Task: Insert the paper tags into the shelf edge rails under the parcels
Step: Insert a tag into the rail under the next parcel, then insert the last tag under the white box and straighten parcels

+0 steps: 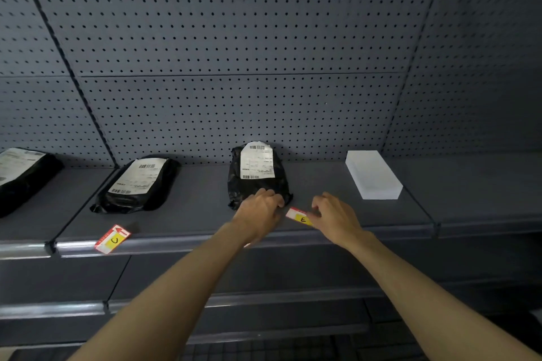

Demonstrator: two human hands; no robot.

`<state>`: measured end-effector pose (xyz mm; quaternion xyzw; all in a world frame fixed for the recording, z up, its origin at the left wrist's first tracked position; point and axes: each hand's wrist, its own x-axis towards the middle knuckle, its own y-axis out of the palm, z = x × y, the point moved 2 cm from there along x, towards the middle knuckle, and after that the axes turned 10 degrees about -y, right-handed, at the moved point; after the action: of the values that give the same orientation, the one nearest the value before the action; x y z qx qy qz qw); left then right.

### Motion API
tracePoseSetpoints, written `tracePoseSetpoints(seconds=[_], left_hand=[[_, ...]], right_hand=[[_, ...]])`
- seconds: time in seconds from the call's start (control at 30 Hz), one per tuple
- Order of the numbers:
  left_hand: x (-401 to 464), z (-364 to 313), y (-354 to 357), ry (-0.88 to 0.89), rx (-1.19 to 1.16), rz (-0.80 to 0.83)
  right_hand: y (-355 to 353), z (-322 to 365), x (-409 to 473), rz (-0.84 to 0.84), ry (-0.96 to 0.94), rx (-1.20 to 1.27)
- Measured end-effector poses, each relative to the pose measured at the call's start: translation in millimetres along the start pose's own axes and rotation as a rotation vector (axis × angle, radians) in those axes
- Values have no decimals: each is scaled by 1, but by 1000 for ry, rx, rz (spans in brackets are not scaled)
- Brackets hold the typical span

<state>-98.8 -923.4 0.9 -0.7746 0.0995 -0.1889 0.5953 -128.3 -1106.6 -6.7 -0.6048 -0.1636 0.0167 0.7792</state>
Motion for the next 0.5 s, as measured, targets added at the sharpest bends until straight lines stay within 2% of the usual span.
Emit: tracePoseSetpoints(seconds=[0.33,0.5], left_hand=[[70,-45,50,-77,80,355],[75,-46,59,-144,102,391]], right_hand=[[16,-57,19,200,-71,67],[26,-59,27,218,-87,125]])
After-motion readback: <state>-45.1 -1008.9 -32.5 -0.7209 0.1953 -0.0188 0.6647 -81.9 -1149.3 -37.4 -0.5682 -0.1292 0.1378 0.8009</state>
